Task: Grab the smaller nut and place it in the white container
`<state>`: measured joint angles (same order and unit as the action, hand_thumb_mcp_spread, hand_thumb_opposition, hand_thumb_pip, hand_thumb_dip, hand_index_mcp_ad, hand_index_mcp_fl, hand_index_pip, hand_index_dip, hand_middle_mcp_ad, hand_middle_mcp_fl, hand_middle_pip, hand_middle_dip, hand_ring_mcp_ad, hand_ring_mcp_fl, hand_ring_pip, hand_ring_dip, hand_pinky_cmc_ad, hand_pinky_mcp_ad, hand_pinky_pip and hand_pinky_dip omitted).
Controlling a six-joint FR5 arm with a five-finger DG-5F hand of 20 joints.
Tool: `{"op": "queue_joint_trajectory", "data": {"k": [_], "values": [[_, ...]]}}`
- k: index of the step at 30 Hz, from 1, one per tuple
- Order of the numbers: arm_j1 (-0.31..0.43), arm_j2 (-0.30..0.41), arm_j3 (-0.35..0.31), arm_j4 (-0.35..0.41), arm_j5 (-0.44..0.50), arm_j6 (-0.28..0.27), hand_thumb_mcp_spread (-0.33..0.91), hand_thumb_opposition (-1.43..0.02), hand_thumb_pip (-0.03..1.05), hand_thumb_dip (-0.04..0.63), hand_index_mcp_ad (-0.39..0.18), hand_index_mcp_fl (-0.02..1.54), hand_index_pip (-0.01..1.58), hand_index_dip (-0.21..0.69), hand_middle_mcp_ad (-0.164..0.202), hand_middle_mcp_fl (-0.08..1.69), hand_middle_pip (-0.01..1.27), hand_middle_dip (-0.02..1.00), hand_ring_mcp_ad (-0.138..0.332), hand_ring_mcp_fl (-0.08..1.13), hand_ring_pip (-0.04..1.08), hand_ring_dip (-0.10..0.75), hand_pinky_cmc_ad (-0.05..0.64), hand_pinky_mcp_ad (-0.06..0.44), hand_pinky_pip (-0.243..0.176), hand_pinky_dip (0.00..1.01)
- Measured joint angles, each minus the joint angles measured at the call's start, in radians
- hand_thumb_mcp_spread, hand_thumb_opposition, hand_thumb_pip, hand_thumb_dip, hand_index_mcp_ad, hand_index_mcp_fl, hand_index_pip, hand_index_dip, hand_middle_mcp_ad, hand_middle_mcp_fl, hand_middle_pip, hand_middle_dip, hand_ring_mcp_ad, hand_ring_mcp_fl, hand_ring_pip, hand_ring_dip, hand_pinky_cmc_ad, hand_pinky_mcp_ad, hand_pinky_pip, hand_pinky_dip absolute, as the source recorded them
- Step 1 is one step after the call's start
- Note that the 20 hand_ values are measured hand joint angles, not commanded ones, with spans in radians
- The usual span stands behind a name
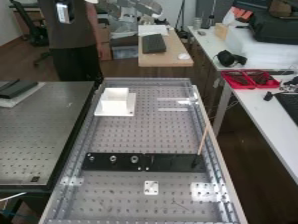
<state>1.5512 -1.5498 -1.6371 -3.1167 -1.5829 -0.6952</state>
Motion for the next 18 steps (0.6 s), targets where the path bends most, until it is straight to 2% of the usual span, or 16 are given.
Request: {"op": "queue_joint_trajectory", "data": {"k": [18], "values": [[0.001, 0.01, -0.024, 0.005, 0.014, 0.005, 0.25, -0.76, 0.47, 0.049, -0.017, 0.01, 0.07, 0.316, 0.033, 0.0, 0.14, 0.23, 0.183, 0.0, 0.09, 0.101, 0.408, 0.328, -0.075, 0.26]]}}
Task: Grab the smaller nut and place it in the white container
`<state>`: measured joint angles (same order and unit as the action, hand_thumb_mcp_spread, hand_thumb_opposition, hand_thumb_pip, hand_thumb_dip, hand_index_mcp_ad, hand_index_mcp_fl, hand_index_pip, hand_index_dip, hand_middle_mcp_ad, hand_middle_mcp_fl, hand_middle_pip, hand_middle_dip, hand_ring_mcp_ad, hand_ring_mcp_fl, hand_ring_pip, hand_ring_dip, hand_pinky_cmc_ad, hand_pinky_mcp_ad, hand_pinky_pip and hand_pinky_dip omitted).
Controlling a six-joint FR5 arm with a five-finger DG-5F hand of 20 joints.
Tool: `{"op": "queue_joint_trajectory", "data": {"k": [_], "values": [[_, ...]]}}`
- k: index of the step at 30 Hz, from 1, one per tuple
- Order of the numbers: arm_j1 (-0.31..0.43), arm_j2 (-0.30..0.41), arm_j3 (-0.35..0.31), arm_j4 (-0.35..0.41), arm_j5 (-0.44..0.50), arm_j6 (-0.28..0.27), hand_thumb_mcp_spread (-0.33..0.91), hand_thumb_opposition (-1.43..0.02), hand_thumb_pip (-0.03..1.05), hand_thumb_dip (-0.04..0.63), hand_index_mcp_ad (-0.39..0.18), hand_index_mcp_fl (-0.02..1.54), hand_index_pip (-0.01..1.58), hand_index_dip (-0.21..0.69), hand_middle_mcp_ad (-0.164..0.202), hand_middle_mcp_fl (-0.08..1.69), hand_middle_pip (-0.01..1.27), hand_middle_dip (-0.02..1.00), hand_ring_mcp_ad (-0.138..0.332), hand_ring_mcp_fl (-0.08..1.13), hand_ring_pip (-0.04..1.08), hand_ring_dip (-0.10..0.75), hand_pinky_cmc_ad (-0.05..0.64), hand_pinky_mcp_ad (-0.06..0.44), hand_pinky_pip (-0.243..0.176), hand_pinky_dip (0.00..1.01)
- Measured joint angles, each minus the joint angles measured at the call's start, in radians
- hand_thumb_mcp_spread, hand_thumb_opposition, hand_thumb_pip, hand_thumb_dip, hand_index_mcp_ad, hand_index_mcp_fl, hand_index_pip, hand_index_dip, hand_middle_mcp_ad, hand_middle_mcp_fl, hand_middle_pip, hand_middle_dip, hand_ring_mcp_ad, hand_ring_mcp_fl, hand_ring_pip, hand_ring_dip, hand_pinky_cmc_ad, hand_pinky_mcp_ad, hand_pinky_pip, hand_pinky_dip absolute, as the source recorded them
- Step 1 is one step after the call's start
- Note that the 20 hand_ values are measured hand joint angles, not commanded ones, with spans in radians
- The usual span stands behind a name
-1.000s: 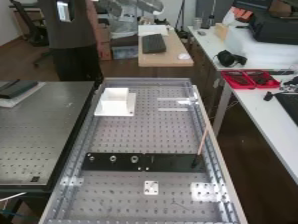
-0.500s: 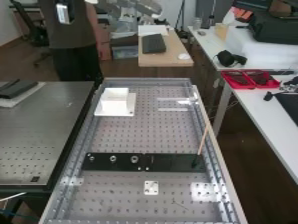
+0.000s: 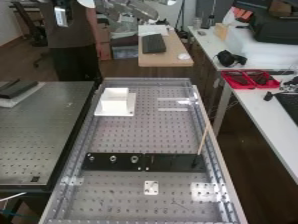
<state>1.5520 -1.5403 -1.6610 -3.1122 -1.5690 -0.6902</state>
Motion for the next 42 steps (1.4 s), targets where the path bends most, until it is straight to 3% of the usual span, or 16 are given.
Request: {"op": "queue_joint_trajectory", "data": {"k": [13, 31, 36, 42], "values": [[0.001, 0.034, -0.089, 0.034, 0.006, -0.024, 0.25, -0.76, 0.49, 0.066, -0.021, 0.01, 0.07, 0.318, 0.035, 0.04, 0.14, 0.23, 0.185, 0.0, 0.09, 0.101, 0.408, 0.33, -0.075, 0.26], [-0.144, 0.09, -0.244, 0.086, -0.171, -0.073, 0.25, -0.77, 0.56, 0.077, -0.019, 0.02, 0.07, 0.316, 0.037, 0.04, 0.13, 0.22, 0.185, 0.0, 0.09, 0.101, 0.408, 0.33, -0.075, 0.26], [-0.174, 0.097, -0.304, 0.128, -0.195, -0.126, 0.25, -0.77, 0.57, 0.093, -0.026, 0.04, 0.08, 0.312, 0.033, 0.06, 0.13, 0.22, 0.185, 0.0, 0.09, 0.101, 0.408, 0.328, -0.075, 0.26], [-0.224, 0.096, -0.379, 0.195, -0.234, -0.14, 0.25, -0.77, 0.61, 0.11, -0.024, 0.04, 0.09, 0.307, 0.031, 0.06, 0.14, 0.22, 0.185, 0.0, 0.09, 0.101, 0.408, 0.328, -0.075, 0.26]]}}
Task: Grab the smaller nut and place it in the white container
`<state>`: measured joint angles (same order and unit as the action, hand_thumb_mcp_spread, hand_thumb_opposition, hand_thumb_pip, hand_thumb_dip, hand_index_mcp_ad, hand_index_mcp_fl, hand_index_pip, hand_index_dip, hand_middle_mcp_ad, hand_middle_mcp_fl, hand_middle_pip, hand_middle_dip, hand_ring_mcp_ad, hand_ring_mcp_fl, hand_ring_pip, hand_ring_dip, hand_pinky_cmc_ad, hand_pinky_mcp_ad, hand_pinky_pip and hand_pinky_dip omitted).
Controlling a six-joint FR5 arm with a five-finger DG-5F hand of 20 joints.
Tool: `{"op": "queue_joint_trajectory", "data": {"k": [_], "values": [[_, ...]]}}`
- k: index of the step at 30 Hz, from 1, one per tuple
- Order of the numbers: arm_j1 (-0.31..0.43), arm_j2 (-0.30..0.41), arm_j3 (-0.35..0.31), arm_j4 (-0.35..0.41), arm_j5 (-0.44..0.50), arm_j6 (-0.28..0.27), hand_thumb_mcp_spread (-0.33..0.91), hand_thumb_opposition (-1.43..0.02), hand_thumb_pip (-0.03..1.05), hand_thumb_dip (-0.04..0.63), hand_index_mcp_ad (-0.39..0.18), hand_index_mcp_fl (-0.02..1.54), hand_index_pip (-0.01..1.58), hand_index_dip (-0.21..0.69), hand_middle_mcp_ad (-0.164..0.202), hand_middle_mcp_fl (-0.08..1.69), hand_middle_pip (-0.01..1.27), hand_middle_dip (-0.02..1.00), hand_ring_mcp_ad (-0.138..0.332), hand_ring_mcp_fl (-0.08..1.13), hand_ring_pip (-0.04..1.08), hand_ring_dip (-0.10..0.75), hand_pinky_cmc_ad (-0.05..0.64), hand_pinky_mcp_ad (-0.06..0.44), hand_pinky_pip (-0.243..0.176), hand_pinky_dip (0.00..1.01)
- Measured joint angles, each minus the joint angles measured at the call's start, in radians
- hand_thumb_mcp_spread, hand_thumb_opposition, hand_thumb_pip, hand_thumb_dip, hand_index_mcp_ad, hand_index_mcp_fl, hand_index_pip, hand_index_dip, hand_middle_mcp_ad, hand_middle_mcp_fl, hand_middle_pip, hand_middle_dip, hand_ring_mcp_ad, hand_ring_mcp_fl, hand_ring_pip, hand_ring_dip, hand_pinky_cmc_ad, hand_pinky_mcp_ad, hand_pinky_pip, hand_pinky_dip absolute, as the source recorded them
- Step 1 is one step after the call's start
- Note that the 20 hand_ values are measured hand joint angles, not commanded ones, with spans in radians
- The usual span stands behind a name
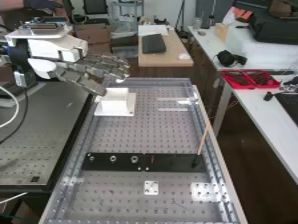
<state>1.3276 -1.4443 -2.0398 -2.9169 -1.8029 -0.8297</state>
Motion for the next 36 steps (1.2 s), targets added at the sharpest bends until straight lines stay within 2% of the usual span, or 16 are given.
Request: {"op": "queue_joint_trajectory", "data": {"k": [7, 10, 16, 18, 23, 29, 36], "values": [[-0.057, -0.011, -0.076, 0.094, -0.054, 0.002, 0.25, -0.77, 0.63, 0.112, -0.024, 0.05, 0.1, 0.281, 0.037, 0.1, 0.13, 0.22, 0.185, 0.0, 0.09, 0.101, 0.408, 0.328, -0.075, 0.26], [-0.075, -0.016, -0.101, 0.124, -0.071, -0.001, 0.26, -0.78, 0.65, 0.112, -0.037, 0.05, 0.15, 0.265, 0.028, 0.1, 0.13, 0.22, 0.185, 0.0, 0.09, 0.101, 0.408, 0.328, -0.075, 0.26], [-0.108, -0.034, -0.147, 0.181, -0.108, -0.014, 0.25, -0.78, 0.67, 0.126, -0.054, 0.05, 0.37, 0.216, 0.033, 0.1, 0.13, 0.22, 0.185, 0.0, 0.09, 0.101, 0.408, 0.33, -0.075, 0.27], [-0.116, -0.043, -0.156, 0.198, -0.117, -0.017, 0.27, -0.77, 0.71, 0.138, -0.058, 0.05, 0.49, 0.202, 0.03, 0.1, 0.13, 0.22, 0.185, 0.0, 0.09, 0.101, 0.408, 0.328, -0.075, 0.27], [-0.13, -0.066, -0.167, 0.227, -0.135, -0.014, 0.27, -0.79, 0.71, 0.141, -0.054, 0.05, 0.72, 0.188, 0.033, 0.1, 0.13, 0.22, 0.185, 0.0, 0.09, 0.101, 0.408, 0.328, -0.075, 0.27], [-0.144, -0.106, -0.179, 0.28, -0.155, -0.003, 0.27, -0.79, 0.72, 0.141, -0.061, 0.02, 1.09, 0.169, 0.03, 0.1, 0.13, 0.22, 0.185, 0.0, 0.08, 0.101, 0.408, 0.328, -0.075, 0.27], [-0.155, -0.149, -0.196, 0.342, -0.168, -0.008, 0.28, -0.81, 0.72, 0.141, -0.063, 0.02, 1.31, 0.169, 0.03, 0.12, 0.13, 0.22, 0.185, 0.0, 0.08, 0.101, 0.408, 0.328, -0.075, 0.27]]}}
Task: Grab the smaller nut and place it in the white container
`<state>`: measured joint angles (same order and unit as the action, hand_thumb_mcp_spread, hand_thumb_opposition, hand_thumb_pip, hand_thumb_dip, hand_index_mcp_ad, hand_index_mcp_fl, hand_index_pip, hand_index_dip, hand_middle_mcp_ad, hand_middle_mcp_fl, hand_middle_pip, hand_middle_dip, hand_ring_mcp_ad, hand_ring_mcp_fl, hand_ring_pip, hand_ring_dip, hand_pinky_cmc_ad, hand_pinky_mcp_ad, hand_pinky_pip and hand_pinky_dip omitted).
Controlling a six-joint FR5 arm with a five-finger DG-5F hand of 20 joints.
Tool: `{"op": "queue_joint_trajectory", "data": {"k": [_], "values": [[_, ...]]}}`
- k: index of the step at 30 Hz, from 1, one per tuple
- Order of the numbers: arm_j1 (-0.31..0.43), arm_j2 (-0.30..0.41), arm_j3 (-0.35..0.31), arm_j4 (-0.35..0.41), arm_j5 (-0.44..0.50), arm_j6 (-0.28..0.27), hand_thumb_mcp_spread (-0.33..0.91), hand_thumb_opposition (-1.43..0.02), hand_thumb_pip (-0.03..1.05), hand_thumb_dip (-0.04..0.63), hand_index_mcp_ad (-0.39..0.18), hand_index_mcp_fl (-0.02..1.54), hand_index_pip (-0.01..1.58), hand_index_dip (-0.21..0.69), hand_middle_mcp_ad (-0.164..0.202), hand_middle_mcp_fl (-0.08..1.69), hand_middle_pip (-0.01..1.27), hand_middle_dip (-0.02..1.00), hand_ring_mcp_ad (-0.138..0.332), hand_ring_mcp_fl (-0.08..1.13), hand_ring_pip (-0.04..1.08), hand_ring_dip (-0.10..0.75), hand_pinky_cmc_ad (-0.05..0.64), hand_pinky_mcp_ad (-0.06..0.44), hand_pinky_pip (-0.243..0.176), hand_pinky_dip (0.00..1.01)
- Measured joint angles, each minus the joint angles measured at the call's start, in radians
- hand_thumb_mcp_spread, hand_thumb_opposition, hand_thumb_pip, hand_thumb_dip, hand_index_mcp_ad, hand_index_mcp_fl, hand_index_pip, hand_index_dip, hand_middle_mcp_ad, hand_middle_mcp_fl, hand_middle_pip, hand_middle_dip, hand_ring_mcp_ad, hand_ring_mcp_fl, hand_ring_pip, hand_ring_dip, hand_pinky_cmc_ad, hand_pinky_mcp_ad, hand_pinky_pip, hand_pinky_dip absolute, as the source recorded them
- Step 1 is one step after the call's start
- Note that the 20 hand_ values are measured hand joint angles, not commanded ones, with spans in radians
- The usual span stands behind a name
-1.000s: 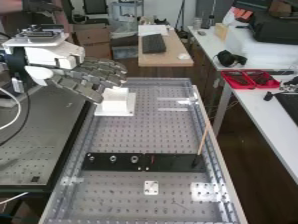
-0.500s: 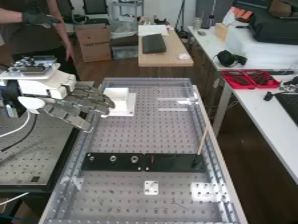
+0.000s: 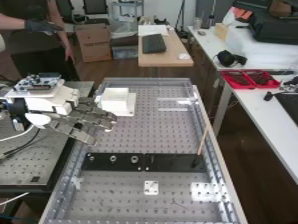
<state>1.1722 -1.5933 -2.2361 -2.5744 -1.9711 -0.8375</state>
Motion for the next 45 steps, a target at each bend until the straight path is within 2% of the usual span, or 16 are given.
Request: {"op": "queue_joint_trajectory", "data": {"k": [7, 9, 14, 17, 20, 21, 27, 37, 39, 45], "values": [[-0.01, -0.034, -0.007, 0.022, -0.007, -0.015, 0.29, -0.82, 0.72, 0.175, -0.075, 0.01, 1.41, 0.169, 0.031, 0.13, 0.13, 0.23, 0.188, 0.0, 0.09, 0.101, 0.407, 0.328, -0.075, 0.27], [-0.013, -0.047, -0.009, 0.026, -0.007, -0.02, 0.31, -0.82, 0.72, 0.175, -0.08, 0.01, 1.44, 0.169, 0.03, 0.14, 0.13, 0.23, 0.176, 0.0, 0.08, 0.101, 0.405, 0.33, -0.073, 0.26], [-0.015, -0.065, -0.013, 0.04, -0.006, -0.023, 0.34, -0.83, 0.78, 0.188, -0.096, 0.01, 1.44, 0.173, 0.03, 0.13, 0.13, 0.23, 0.175, 0.0, 0.08, 0.101, 0.396, 0.328, -0.059, 0.25], [-0.014, -0.075, -0.015, 0.049, -0.003, -0.022, 0.36, -0.85, 0.78, 0.19, -0.093, 0.0, 1.46, 0.175, 0.03, 0.13, 0.13, 0.23, 0.176, 0.0, 0.09, 0.101, 0.394, 0.33, -0.058, 0.24], [-0.01, -0.087, -0.019, 0.063, 0.0, -0.019, 0.36, -0.84, 0.78, 0.206, -0.093, 0.0, 1.47, 0.176, 0.033, 0.13, 0.13, 0.23, 0.171, 0.0, 0.09, 0.101, 0.401, 0.33, -0.044, 0.22], [-0.008, -0.093, -0.02, 0.07, 0.002, -0.018, 0.36, -0.84, 0.78, 0.211, -0.103, 0.0, 1.47, 0.176, 0.03, 0.13, 0.13, 0.23, 0.159, 0.0, 0.08, 0.101, 0.382, 0.33, -0.04, 0.22], [0.0, -0.117, -0.026, 0.092, 0.014, -0.005, 0.36, -0.85, 0.78, 0.213, -0.11, 0.01, 1.51, 0.188, 0.03, 0.18, 0.13, 0.23, 0.159, 0.0, 0.09, 0.101, 0.38, 0.328, -0.026, 0.21], [-0.001, -0.153, -0.032, 0.129, 0.049, 0.009, 0.36, -0.85, 0.77, 0.22, -0.11, 0.05, 1.54, 0.208, 0.033, 0.18, 0.13, 0.23, 0.159, 0.0, 0.08, 0.101, 0.38, 0.328, -0.028, 0.19], [-0.002, -0.159, -0.032, 0.137, 0.054, 0.013, 0.36, -0.85, 0.76, 0.223, -0.11, 0.05, 1.56, 0.218, 0.033, 0.2, 0.13, 0.23, 0.159, 0.0, 0.08, 0.101, 0.38, 0.328, -0.01, 0.2], [-0.014, -0.178, -0.033, 0.161, 0.059, 0.021, 0.38, -0.85, 0.75, 0.223, -0.11, 0.05, 1.55, 0.237, 0.033, 0.2, 0.13, 0.24, 0.159, 0.0, 0.09, 0.113, 0.379, 0.328, 0.002, 0.19]]}}
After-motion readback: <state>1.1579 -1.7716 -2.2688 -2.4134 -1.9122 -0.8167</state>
